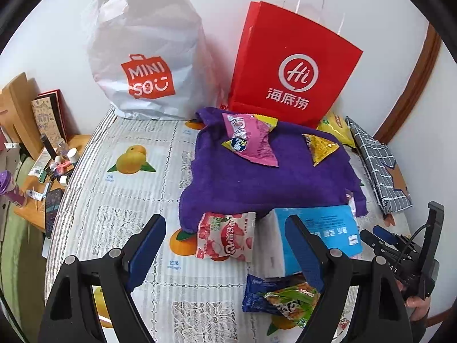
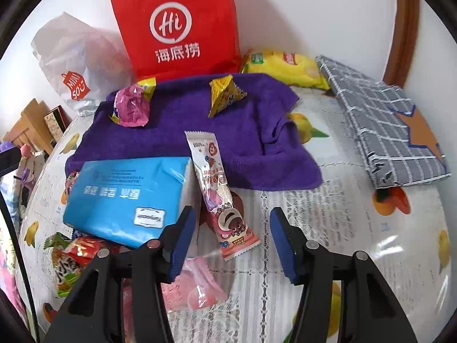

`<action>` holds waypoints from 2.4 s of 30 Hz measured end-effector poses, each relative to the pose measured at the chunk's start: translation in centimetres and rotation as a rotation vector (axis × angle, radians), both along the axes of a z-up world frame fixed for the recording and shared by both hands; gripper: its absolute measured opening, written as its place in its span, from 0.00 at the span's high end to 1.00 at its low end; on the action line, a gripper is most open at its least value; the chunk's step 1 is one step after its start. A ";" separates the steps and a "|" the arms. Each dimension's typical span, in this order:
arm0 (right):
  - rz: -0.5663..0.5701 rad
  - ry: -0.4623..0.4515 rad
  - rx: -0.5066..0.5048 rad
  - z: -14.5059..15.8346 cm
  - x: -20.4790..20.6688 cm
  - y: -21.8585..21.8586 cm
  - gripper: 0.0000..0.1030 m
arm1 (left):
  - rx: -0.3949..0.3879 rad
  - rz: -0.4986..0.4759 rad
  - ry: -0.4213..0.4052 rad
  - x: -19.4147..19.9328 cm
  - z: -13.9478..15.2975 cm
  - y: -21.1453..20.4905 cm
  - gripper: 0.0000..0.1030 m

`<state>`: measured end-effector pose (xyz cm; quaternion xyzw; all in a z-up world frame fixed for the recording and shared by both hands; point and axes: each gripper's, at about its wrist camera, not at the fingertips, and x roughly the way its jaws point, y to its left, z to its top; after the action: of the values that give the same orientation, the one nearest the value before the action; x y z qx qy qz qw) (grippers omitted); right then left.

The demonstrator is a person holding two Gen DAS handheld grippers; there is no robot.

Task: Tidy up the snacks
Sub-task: 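Withdraw both tools from the towel toward the remaining snacks, then grasp white stick snack packet with right tool while left tool grasps strawberry packet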

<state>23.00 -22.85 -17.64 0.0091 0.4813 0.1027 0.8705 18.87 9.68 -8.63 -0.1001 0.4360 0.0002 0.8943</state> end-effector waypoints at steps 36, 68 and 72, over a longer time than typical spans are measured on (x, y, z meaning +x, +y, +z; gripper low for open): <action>-0.034 0.154 0.010 -1.8 -7.4 -5.5 0.80 | -0.024 -0.001 0.077 -1.4 -2.8 -0.9 0.18; -0.114 0.070 0.010 -2.2 -4.1 -7.0 0.79 | -0.021 -0.082 0.209 5.3 -10.6 -1.4 0.17; -0.111 0.074 0.003 -2.3 -3.5 -6.6 0.79 | 0.007 -0.097 0.197 5.8 -11.2 -2.0 0.13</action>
<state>19.48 -29.49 -19.89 0.0409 0.5115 0.0547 0.8565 24.63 7.69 -19.81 -0.0752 0.5262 -0.0319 0.8465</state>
